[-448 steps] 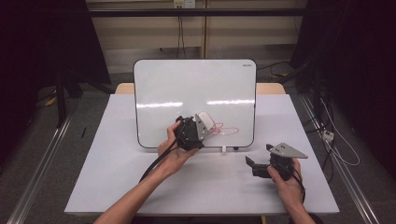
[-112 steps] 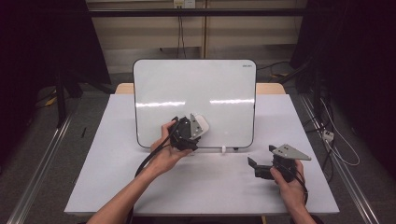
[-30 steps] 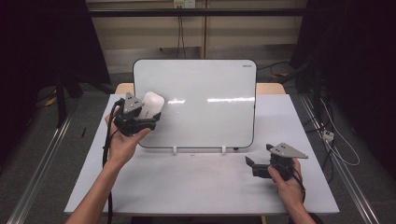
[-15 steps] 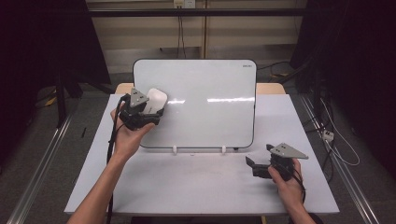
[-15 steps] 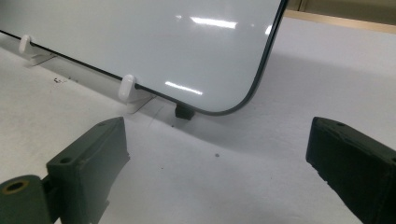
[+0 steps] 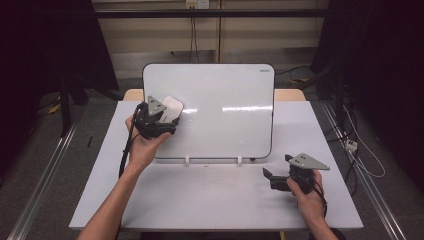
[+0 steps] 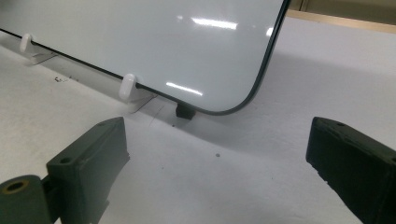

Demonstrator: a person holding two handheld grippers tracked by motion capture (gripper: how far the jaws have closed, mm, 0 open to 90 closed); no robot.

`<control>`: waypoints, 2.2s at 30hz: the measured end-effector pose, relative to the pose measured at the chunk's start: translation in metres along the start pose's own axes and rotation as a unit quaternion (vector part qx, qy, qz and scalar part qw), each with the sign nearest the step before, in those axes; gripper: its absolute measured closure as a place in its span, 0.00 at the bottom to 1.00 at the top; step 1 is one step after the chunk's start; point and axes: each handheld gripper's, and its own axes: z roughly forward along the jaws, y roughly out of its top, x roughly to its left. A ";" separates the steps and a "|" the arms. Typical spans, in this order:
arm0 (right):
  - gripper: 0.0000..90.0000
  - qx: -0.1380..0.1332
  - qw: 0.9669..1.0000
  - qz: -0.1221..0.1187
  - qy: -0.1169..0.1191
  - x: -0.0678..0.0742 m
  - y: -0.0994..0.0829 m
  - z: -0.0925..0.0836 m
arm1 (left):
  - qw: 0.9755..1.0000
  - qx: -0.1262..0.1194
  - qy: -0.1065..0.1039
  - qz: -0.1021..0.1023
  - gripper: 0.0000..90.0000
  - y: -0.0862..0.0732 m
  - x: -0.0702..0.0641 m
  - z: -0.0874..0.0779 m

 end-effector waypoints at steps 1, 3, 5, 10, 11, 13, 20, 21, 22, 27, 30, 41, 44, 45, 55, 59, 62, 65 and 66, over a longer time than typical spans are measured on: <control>0.06 0.001 1.000 0.001 0.000 0.000 0.000 0.000 | 1.000 -0.001 0.001 -0.002 0.33 0.000 0.000 0.000; 0.06 0.001 1.000 0.000 0.001 0.000 0.000 0.000 | 1.000 -0.001 0.003 0.000 0.33 0.000 -0.001 0.000; 0.06 0.000 1.000 -0.002 0.001 0.000 0.000 0.000 | 1.000 -0.002 0.003 -0.001 0.32 0.000 -0.001 0.001; 0.06 0.000 1.000 0.001 0.000 -0.001 0.000 0.000 | 1.000 -0.007 0.004 -0.008 0.28 0.000 0.001 0.001; 0.06 0.000 1.000 0.001 0.000 -0.001 0.000 0.000 | 1.000 -0.006 0.001 -0.010 0.26 0.000 0.001 0.000; 0.06 0.000 1.000 0.000 0.001 -0.001 0.000 0.001 | 1.000 -0.003 0.000 -0.008 0.24 -0.001 0.002 -0.001; 0.06 0.002 1.000 0.002 0.001 -0.001 -0.001 0.002 | 1.000 -0.011 -0.013 -0.022 0.15 0.000 0.003 -0.001; 0.06 0.002 1.000 0.003 0.001 -0.001 -0.001 0.001 | 1.000 -0.013 -0.012 -0.023 0.13 0.001 0.003 -0.001; 0.06 0.002 1.000 0.003 0.001 -0.001 -0.001 0.001 | 0.999 -0.015 -0.013 -0.029 0.09 0.001 0.003 -0.001; 0.07 0.001 1.000 0.003 0.000 -0.002 -0.001 0.002 | 1.000 -0.016 -0.019 -0.020 0.06 0.002 0.000 -0.004; 0.06 -0.002 1.000 0.004 0.000 -0.002 0.000 0.001 | 0.999 -0.031 -0.025 -0.022 0.05 0.004 0.000 -0.009; 0.06 -0.001 1.000 0.010 -0.005 -0.002 -0.001 0.000 | 0.997 -0.051 -0.050 -0.020 0.04 0.008 -0.009 -0.024; 0.06 -0.001 1.000 0.006 -0.005 -0.001 -0.001 0.000 | 0.998 -0.048 -0.048 -0.008 0.04 0.009 -0.015 -0.030; 0.06 -0.001 1.000 0.006 -0.004 -0.001 -0.001 -0.001 | 0.998 -0.047 -0.052 -0.006 0.04 0.009 -0.016 -0.032; 0.06 -0.002 1.000 0.005 -0.003 0.000 0.000 -0.002 | 0.996 -0.026 -0.083 -0.018 0.06 -0.010 -0.029 -0.040; 0.06 -0.004 1.000 0.006 -0.004 0.000 0.000 -0.001 | 0.994 -0.023 -0.099 -0.033 0.06 -0.020 -0.032 -0.042; 0.07 -0.003 1.000 0.006 -0.003 0.000 0.000 -0.001 | 0.996 -0.020 -0.085 -0.026 0.06 -0.027 -0.034 -0.044; 0.07 -0.003 1.000 0.006 -0.004 0.000 0.000 -0.002 | 0.996 -0.025 -0.084 -0.035 0.06 -0.035 -0.035 -0.049; 0.07 -0.003 1.000 0.006 -0.004 0.000 0.000 -0.002 | 0.996 -0.027 -0.083 -0.034 0.06 -0.037 -0.035 -0.050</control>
